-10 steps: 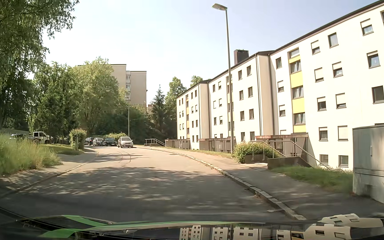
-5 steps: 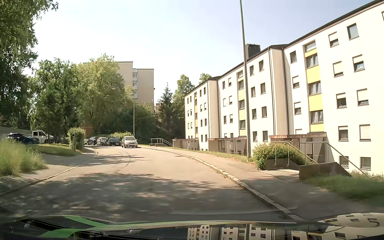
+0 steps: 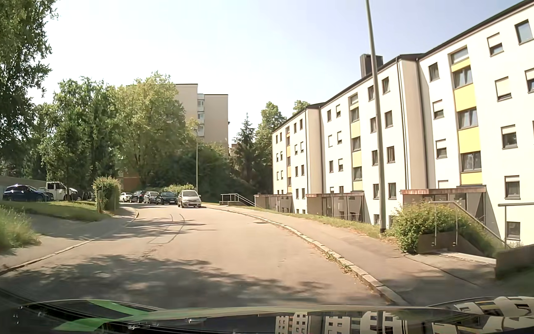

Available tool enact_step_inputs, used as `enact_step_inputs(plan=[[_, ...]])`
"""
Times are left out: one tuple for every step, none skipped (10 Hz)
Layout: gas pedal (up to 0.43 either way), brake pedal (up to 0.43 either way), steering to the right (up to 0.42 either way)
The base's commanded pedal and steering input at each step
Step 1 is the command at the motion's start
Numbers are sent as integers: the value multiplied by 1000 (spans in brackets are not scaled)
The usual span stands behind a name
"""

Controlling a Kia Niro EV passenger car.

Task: Follow the waypoints while adhering to traffic rules and regulations

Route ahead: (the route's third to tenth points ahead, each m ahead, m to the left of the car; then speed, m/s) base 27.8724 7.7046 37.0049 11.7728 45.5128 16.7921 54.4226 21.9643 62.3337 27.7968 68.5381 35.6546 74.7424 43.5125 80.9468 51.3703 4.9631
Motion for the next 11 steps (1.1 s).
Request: enact_step_inputs(plan=[[110,0,-83],[110,0,-83],[98,0,-83],[98,0,-83],[98,0,-82],[98,0,-82],[98,0,-82],[98,0,-82],[98,0,-82],[98,0,-82],[98,0,-82]])
